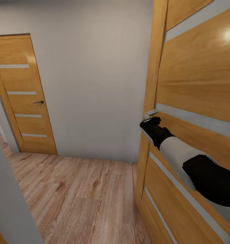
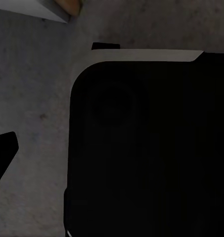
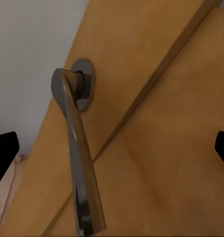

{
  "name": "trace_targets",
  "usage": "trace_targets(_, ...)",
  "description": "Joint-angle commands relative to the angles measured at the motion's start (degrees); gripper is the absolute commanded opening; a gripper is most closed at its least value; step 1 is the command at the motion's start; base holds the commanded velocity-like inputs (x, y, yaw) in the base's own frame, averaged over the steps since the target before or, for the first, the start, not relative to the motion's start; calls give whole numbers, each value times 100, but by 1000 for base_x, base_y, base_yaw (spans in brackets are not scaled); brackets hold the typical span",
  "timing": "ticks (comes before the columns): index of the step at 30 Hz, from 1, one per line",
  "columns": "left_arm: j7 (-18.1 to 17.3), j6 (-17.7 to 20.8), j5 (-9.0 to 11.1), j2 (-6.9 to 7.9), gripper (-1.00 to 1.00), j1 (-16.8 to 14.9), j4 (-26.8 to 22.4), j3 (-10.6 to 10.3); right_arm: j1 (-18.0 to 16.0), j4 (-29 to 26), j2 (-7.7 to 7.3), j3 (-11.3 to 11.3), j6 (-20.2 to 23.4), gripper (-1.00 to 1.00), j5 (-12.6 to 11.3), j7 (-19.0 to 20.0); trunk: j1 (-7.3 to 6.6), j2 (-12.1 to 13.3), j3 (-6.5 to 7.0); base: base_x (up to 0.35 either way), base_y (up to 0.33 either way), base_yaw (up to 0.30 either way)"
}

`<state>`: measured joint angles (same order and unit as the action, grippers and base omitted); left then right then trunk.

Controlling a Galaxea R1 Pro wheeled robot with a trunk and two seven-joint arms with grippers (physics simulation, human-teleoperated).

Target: Move the two storage containers from the living room to the garage. In the garage, place one container on the floor and stack the other container on top of it (either order is fine).

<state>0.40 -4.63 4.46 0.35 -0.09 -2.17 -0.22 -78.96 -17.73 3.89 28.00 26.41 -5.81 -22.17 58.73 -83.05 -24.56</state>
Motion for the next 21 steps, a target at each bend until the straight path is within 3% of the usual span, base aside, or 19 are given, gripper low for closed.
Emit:
trace_targets(1,4,-12,46,0,100,0,-3,-10,-5,-4,-56,38,49,100,-8,-51,0,-3,-6,0,0,0)
trace_targets(10,4,-13,38,-10,100,0,-3,-5,-5,-7,-345,39,63,100,0,-56,0,-3,-6,0,0,0)
trace_targets(21,2,-20,38,-14,100,0,-4,-9,-5,-10,-558,39,66,100,1,-60,0,-3,-6,0,0,0)
